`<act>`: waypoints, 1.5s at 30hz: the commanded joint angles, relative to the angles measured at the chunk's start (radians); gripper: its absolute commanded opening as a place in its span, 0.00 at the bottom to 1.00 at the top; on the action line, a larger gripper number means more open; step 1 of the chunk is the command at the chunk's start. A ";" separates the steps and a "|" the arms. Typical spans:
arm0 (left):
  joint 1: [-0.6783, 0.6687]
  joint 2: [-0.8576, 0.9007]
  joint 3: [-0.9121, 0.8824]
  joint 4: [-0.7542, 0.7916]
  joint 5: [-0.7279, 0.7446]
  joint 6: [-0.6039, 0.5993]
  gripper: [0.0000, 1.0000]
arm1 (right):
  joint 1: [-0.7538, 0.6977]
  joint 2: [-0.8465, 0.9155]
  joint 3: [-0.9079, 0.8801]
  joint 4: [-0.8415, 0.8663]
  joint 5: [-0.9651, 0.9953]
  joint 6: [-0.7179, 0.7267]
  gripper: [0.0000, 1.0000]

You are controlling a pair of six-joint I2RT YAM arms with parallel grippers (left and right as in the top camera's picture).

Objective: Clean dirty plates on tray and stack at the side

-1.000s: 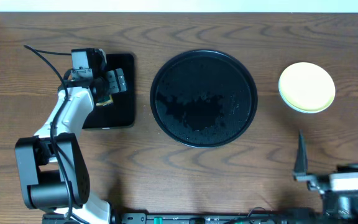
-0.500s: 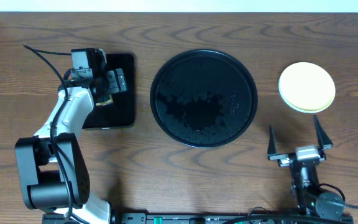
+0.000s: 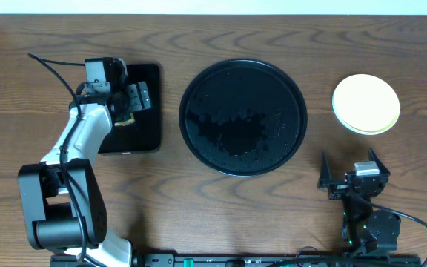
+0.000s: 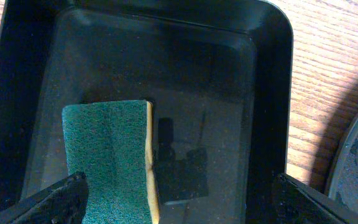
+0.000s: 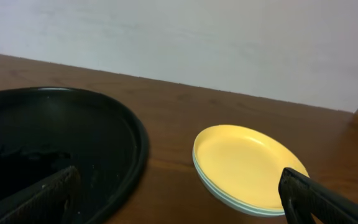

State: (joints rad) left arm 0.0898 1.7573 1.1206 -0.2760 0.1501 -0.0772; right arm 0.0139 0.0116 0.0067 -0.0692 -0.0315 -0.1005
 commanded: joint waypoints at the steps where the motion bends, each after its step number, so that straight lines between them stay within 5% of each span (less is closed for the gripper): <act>1: 0.001 -0.001 -0.007 0.000 -0.010 0.006 0.94 | 0.001 -0.007 -0.002 -0.006 0.023 0.055 0.99; 10: 0.001 -0.001 -0.007 0.000 -0.010 0.006 0.94 | 0.039 -0.007 -0.002 -0.005 0.035 0.060 0.99; 14: 0.001 -0.001 -0.007 0.000 -0.010 0.006 0.94 | 0.039 -0.007 -0.002 -0.002 0.063 0.175 0.99; 45: 0.001 -0.001 -0.007 -0.001 -0.010 0.006 0.94 | 0.039 -0.006 -0.001 -0.003 0.050 0.175 0.99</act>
State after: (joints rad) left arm 0.0898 1.7573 1.1206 -0.2760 0.1501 -0.0772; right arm 0.0433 0.0116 0.0067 -0.0700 0.0048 0.0605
